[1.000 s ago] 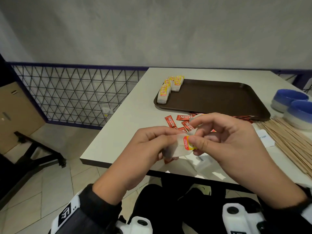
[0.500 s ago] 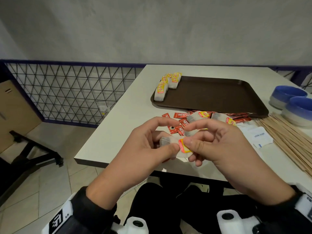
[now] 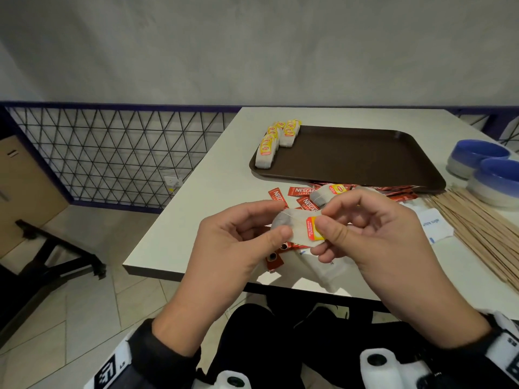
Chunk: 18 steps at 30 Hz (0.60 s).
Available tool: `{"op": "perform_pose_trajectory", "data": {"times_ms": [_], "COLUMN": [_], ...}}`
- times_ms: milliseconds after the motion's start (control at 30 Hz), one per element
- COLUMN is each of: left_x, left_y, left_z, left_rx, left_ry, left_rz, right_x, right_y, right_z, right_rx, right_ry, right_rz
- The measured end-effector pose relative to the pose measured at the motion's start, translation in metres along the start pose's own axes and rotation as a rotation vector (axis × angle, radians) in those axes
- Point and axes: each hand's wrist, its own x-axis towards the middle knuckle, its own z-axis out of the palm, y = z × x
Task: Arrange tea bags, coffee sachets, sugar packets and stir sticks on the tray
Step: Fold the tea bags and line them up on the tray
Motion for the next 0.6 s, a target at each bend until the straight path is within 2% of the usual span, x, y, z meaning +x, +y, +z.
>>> {"op": "perform_pose_trajectory", "data": {"times_ms": [400,600], "left_x": [0.0024,0.0021], "left_y": [-0.0031,-0.0056], "left_z": [0.0075,0.0046], "left_rx": [0.034,0.052], "left_ry": [0.137,0.136], "left_rz": [0.085,0.094], "right_x": [-0.0002,0.002], "right_y": [-0.0005,-0.0008], "right_z": [0.004,0.0032], "right_rx": [0.009,-0.003], "right_ry": [0.047,0.069], "right_rz": [-0.019,-0.045]}}
